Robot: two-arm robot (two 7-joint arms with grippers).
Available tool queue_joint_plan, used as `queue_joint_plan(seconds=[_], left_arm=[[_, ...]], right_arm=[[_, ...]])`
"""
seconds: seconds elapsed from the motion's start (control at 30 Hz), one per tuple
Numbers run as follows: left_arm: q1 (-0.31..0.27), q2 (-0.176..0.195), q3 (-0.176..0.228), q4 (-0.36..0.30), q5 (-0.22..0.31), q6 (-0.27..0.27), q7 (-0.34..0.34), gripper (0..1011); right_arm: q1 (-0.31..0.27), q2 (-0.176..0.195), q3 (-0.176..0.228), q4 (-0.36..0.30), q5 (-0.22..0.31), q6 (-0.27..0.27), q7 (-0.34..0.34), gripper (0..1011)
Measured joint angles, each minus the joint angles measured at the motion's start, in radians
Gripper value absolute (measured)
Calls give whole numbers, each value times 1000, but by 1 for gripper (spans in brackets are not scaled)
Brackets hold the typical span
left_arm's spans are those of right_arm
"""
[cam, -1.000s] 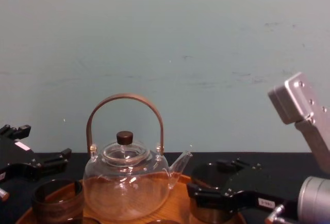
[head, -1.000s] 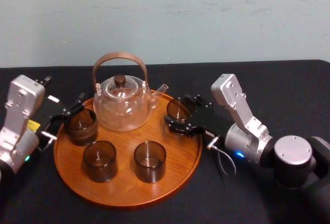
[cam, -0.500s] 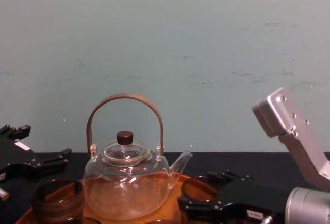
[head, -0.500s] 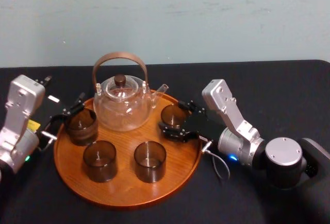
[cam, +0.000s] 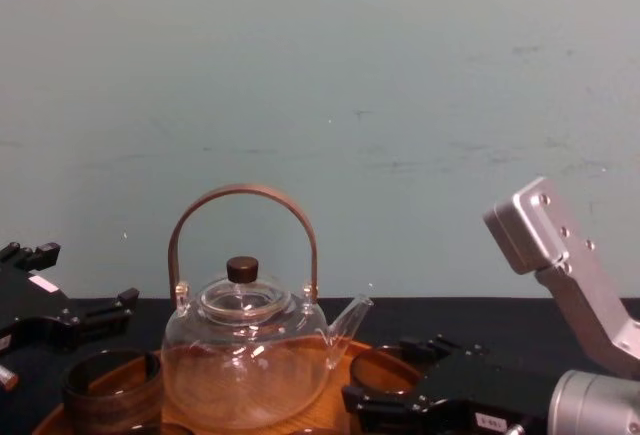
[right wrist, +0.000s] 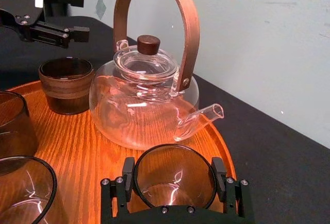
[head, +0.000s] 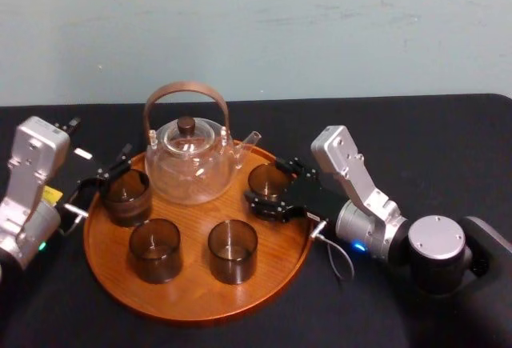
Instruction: Pick up the glass from the table and place it on the tray.
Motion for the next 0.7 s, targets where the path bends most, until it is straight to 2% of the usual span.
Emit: queue_joint_plan(seconds=[0.43, 0.6, 0.7], left_arm=[[0, 0, 0, 0, 0, 0, 0, 1001], [0, 0, 0, 0, 0, 0, 0, 1001], [0, 0, 0, 0, 0, 0, 0, 1001]], right_arm=[[-1, -1, 0, 1, -4, -1, -5, 918], [-3, 1, -3, 4, -8, 3, -3, 1002], [-10, 3, 6, -5, 1, -13, 1, 1002]])
